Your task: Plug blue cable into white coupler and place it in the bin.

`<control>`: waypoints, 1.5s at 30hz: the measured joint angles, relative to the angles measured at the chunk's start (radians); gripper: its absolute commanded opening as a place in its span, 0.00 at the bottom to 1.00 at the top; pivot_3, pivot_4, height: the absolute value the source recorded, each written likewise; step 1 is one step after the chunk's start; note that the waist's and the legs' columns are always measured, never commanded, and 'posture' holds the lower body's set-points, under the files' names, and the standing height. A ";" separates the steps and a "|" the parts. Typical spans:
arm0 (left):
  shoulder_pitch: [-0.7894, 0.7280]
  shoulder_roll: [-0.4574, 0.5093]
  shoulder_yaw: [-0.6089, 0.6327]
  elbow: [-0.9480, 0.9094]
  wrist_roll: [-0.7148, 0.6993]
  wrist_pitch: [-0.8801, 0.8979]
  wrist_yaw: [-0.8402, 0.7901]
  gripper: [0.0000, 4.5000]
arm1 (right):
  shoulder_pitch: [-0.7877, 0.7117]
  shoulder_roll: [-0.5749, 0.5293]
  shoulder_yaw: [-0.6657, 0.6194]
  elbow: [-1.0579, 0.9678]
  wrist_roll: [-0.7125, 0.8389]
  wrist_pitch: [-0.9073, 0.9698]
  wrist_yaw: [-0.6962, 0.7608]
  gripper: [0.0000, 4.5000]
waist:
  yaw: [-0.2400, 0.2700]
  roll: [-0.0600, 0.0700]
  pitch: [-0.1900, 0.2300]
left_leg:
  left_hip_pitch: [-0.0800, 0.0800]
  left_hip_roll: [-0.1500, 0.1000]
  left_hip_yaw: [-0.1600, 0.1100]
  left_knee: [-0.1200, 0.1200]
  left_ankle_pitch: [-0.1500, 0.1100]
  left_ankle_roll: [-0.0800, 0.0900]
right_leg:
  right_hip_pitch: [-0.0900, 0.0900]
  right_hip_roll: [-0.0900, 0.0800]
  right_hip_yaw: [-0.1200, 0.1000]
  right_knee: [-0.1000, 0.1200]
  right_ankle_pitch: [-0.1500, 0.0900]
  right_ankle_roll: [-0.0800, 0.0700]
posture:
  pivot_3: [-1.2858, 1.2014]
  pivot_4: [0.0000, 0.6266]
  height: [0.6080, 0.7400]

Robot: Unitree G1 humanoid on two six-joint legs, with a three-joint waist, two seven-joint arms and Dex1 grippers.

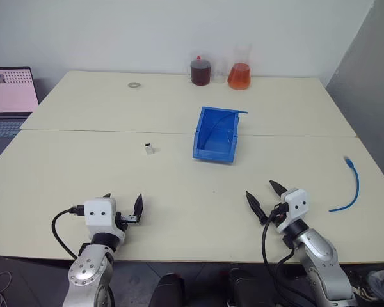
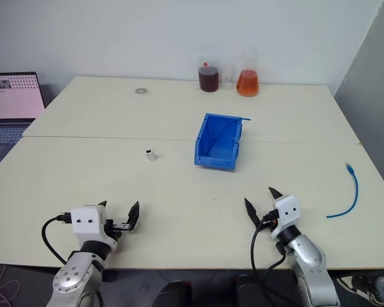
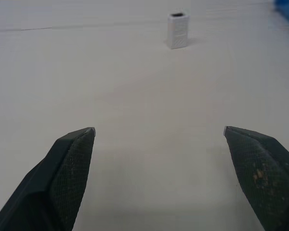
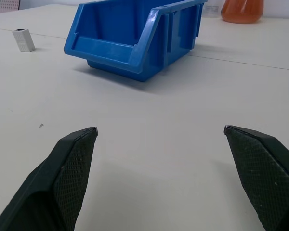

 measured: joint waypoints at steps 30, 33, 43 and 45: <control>-0.755 0.435 -0.415 0.071 -0.266 0.471 -0.709 1.00 | -0.322 -0.382 -0.511 0.458 0.132 0.392 -0.105 1.00 | -0.007 0.003 0.000 | 0.001 -0.001 0.002 -0.001 0.000 0.000 | 0.000 0.005 0.003 0.000 0.000 -0.001 | 0.52 0.24 1.00; -0.754 0.435 -0.422 0.086 -0.259 0.457 -0.722 1.00 | -0.376 -0.412 -0.512 0.571 0.139 0.409 -0.079 1.00 | -0.006 0.003 0.000 | 0.000 -0.001 0.002 -0.001 0.000 0.000 | 0.000 0.005 0.003 0.000 0.000 -0.001 | 0.52 0.24 1.00; -0.752 0.435 -0.422 0.096 -0.254 0.450 -0.728 1.00 | -0.516 -0.494 -0.472 0.836 0.117 0.413 -0.001 0.60 | -0.005 0.003 0.001 | 0.000 -0.001 0.002 0.000 0.000 0.000 | 0.000 0.005 0.003 0.000 0.000 -0.001 | 0.52 0.24 1.00; -0.752 0.435 -0.422 0.096 -0.255 0.450 -0.728 1.00 | -0.519 -0.494 -0.472 0.842 0.118 0.409 0.003 0.48 | -0.005 0.003 0.001 | 0.000 -0.001 0.002 0.000 0.000 0.000 | 0.000 0.005 0.003 0.000 0.000 -0.001 | 0.52 0.24 1.00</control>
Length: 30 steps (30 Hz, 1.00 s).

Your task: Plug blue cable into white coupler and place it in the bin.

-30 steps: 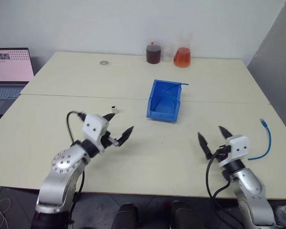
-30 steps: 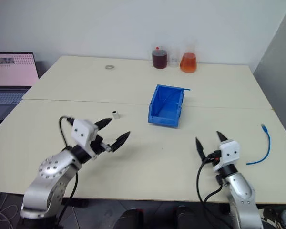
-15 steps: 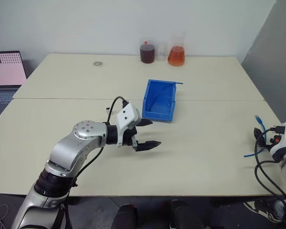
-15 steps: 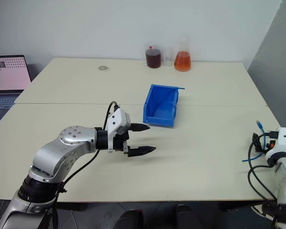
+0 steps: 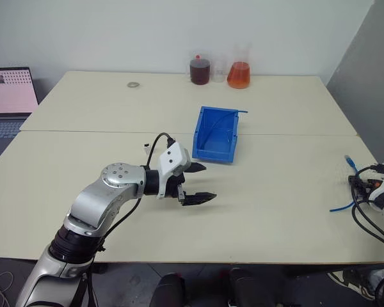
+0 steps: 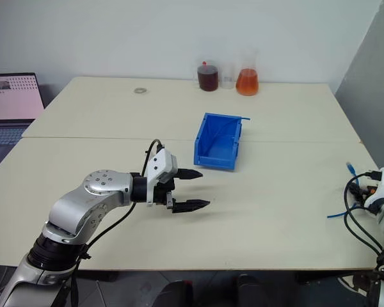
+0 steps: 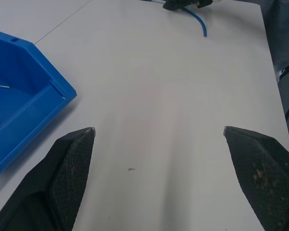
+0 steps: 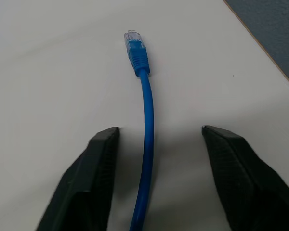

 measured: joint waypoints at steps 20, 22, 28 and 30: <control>0.099 0.071 0.045 -0.013 -0.032 -0.019 -0.077 1.00 | 0.237 -0.252 0.187 -0.657 0.128 0.169 0.565 0.01 | -0.008 0.003 0.002 | 0.001 0.003 -0.002 -0.001 0.000 0.000 | 0.000 0.002 -0.001 0.000 -0.001 -0.001 | 0.52 0.24 1.00; 0.148 0.121 0.061 -0.028 -0.039 -0.029 -0.116 1.00 | 0.245 -0.285 0.239 -0.771 0.156 0.192 0.631 0.01 | -0.007 0.004 0.002 | 0.001 0.003 -0.003 -0.001 0.000 0.000 | 0.000 0.002 -0.002 0.000 -0.001 -0.001 | 0.52 0.24 1.00; 0.282 0.225 0.132 -0.015 0.000 -0.118 -0.149 1.00 | 0.116 -0.225 0.493 -0.955 0.119 0.174 0.692 0.01 | -0.001 0.002 0.004 | 0.001 0.002 -0.002 0.000 0.000 0.000 | 0.000 0.001 -0.002 0.000 0.000 0.000 | 0.52 0.24 1.00; 0.344 0.258 0.158 0.031 0.051 -0.185 -0.137 1.00 | 0.035 -0.140 0.576 -0.947 0.079 0.151 0.685 0.01 | -0.004 0.002 0.004 | 0.002 0.002 -0.002 0.000 0.000 0.000 | -0.001 0.001 -0.002 0.000 0.000 0.000 | 0.52 0.24 1.00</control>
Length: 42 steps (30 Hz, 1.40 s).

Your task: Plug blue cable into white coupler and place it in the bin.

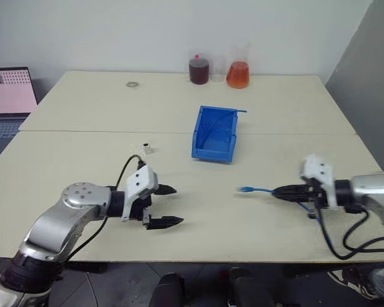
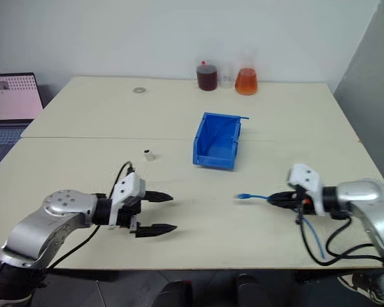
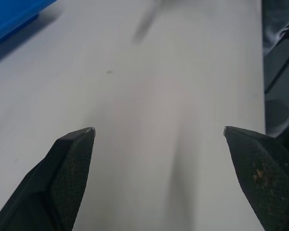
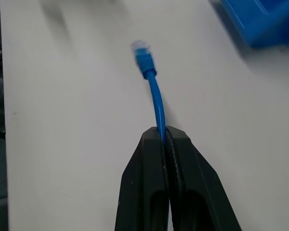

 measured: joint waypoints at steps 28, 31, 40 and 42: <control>0.097 -0.008 0.102 0.045 0.048 -0.081 0.031 1.00 | -0.300 0.449 0.304 0.460 -0.261 -0.249 0.020 0.89 | 0.009 -0.001 0.001 | -0.006 -0.001 -0.001 0.001 0.000 0.000 | -0.004 -0.005 -0.003 0.001 0.000 0.000 | 0.52 0.24 1.00; 0.073 -0.013 0.065 0.064 0.064 -0.101 0.015 1.00 | -0.296 0.396 0.271 0.336 -0.215 -0.171 0.052 0.98 | 0.010 0.000 0.001 | -0.006 -0.001 -0.001 0.001 0.000 0.000 | -0.004 -0.005 -0.003 0.001 0.000 0.000 | 0.52 0.24 1.00; -0.072 -0.093 -0.065 0.170 0.157 -0.122 0.036 1.00 | -0.205 0.276 0.228 0.005 -0.106 0.051 0.065 0.98 | 0.009 -0.001 0.001 | -0.006 -0.002 -0.001 0.001 0.000 0.000 | -0.003 -0.005 -0.003 0.001 0.000 0.000 | 0.52 0.24 1.00; -0.092 -0.097 -0.093 0.172 0.172 -0.111 0.031 1.00 | -0.185 0.263 0.228 -0.040 -0.105 0.070 0.046 0.98 | 0.005 -0.001 0.001 | -0.006 -0.002 -0.001 0.001 0.000 0.000 | -0.003 -0.004 -0.002 0.001 0.000 0.000 | 0.52 0.24 1.00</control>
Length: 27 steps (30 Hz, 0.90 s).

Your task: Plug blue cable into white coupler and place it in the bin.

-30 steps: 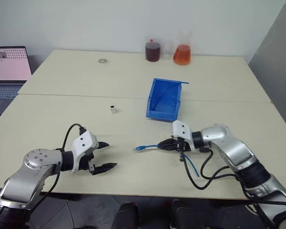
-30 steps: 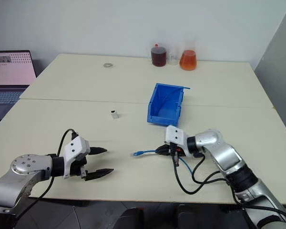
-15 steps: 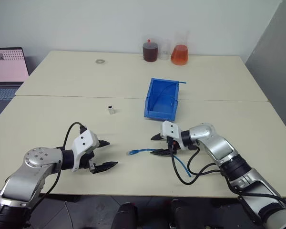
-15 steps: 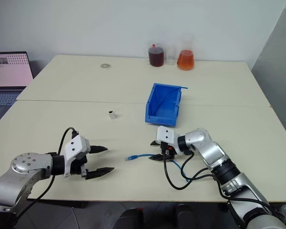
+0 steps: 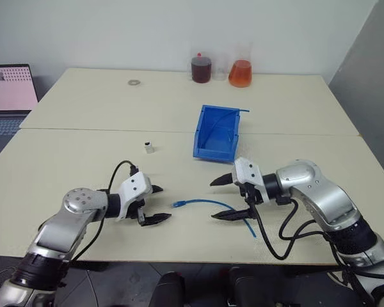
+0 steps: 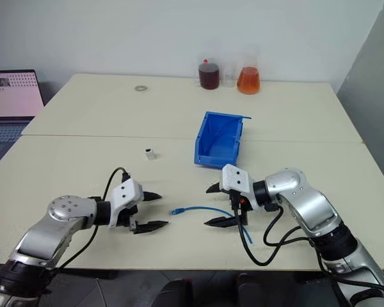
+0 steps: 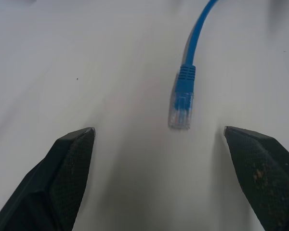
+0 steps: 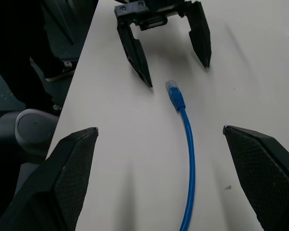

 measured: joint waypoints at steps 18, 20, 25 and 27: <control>0.000 0.023 -0.038 -0.077 0.046 0.081 -0.002 0.16 | 0.034 -0.021 -0.003 -0.070 0.022 0.043 -0.088 1.00 | 0.001 0.000 0.000 | 0.002 0.000 0.000 0.000 0.000 0.000 | 0.002 0.000 0.000 0.000 0.000 0.000 | 0.52 0.24 1.00; 0.011 0.006 -0.041 -0.088 0.047 0.092 0.017 0.07 | 0.046 -0.021 -0.004 -0.081 0.028 0.050 -0.101 1.00 | 0.002 0.001 -0.001 | 0.003 0.000 0.000 0.000 0.000 0.000 | 0.003 0.000 0.000 0.000 0.000 0.000 | 0.52 0.24 1.00; 0.026 -0.009 -0.035 -0.101 0.044 0.104 0.037 0.05 | 0.062 -0.027 -0.014 -0.098 0.036 0.073 -0.118 1.00 | 0.002 0.000 -0.002 | 0.004 0.000 0.000 0.000 0.000 0.000 | 0.004 -0.001 0.000 0.000 0.000 0.000 | 0.52 0.24 1.00; 0.030 -0.009 -0.027 -0.099 0.040 0.100 0.038 0.05 | 0.083 -0.035 -0.023 -0.107 0.051 0.081 -0.122 1.00 | 0.002 0.000 -0.002 | 0.004 0.000 0.000 0.000 0.000 0.000 | 0.004 -0.001 0.000 0.000 0.000 0.000 | 0.52 0.24 1.00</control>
